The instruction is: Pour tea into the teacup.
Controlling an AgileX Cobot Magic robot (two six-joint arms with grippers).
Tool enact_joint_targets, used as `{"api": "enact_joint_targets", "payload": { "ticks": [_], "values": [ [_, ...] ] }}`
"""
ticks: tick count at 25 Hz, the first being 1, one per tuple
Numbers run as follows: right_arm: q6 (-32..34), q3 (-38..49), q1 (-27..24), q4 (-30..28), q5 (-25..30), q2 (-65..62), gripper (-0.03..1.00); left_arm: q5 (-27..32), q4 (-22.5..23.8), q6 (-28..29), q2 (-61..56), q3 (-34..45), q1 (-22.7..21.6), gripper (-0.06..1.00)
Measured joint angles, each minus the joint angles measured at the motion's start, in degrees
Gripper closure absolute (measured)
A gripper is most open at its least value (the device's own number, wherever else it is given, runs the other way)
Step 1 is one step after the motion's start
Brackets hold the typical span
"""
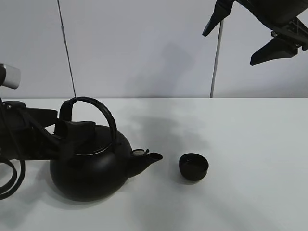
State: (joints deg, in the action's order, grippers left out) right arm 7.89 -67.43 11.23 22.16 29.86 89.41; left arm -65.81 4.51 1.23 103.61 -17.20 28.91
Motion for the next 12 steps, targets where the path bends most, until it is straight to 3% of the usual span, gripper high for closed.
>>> {"api": "enact_joint_targets", "payload": {
  "ticks": [12],
  "values": [
    [0.00,0.00,0.00,0.00,0.00,0.00,0.27,0.11,0.35,-1.53,-11.14,3.54,0.00,0.34]
  ]
}}
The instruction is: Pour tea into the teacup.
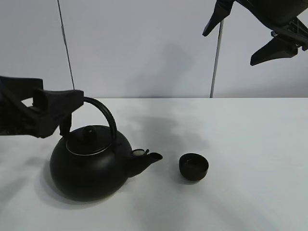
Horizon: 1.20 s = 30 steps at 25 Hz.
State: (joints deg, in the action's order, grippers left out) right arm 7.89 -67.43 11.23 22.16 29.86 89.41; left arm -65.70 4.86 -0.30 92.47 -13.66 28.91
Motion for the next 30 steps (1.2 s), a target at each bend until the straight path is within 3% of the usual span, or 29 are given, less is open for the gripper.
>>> {"api": "enact_joint_targets", "payload": {
  "ticks": [5,12,18,22,25,30],
  "values": [
    [0.00,0.00,0.00,0.00,0.00,0.00,0.27,7.89,-0.85,-0.80,-7.23,-0.26,0.00,0.34],
    [0.00,0.00,0.00,0.00,0.00,0.00,0.27,29.00,-0.95,-1.47,-17.25,-7.22,0.00,0.34],
    [0.00,0.00,0.00,0.00,0.00,0.00,0.27,63.89,1.94,5.97,-22.12,-23.09,0.00,0.29],
    [0.00,0.00,0.00,0.00,0.00,0.00,0.27,87.25,0.64,8.77,-22.09,-35.91,0.00,0.27],
    [0.00,0.00,0.00,0.00,0.00,0.00,0.27,97.91,-2.31,9.04,-22.02,-43.35,0.00,0.27],
    [0.00,0.00,0.00,0.00,0.00,0.00,0.27,108.64,-8.18,9.17,-16.26,-51.93,0.00,0.27]
  ]
}}
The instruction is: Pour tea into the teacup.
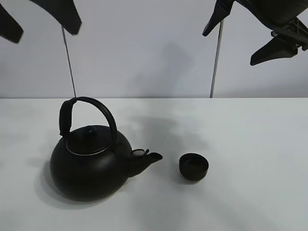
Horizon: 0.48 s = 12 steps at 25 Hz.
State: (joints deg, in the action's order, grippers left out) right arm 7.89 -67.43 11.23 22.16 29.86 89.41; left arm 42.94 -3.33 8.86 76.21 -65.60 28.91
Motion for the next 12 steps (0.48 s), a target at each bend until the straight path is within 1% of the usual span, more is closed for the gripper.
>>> {"api": "enact_joint_targets", "payload": {
  "ticks": [3,7,12],
  "values": [
    [0.00,0.00,0.00,0.00,0.00,0.00,0.27,3.67,-3.17,0.00,6.46,-3.61,0.00,0.27],
    [0.00,0.00,0.00,0.00,0.00,0.00,0.27,5.64,-6.92,0.00,11.99,-8.81,0.00,0.26],
    [0.00,0.00,0.00,0.00,-0.06,0.00,0.27,7.78,-7.56,0.00,14.73,-10.53,0.00,0.26]
  ]
}}
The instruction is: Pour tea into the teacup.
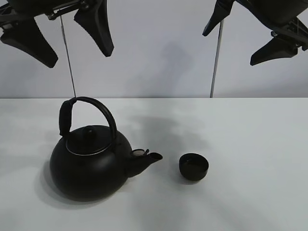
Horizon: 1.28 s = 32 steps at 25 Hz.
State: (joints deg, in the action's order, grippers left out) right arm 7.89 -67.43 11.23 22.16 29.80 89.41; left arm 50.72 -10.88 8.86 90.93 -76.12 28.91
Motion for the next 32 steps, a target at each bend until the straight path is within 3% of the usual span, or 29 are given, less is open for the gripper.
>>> {"api": "enact_joint_targets", "payload": {
  "ticks": [15,32],
  "values": [
    [0.00,0.00,0.00,1.46,7.73,0.00,0.27,1.03,-4.06,0.98,0.00,0.76,0.00,0.26],
    [0.00,0.00,3.34,0.93,8.05,0.00,0.27,0.00,-4.07,1.03,0.00,0.93,0.00,0.26]
  ]
}}
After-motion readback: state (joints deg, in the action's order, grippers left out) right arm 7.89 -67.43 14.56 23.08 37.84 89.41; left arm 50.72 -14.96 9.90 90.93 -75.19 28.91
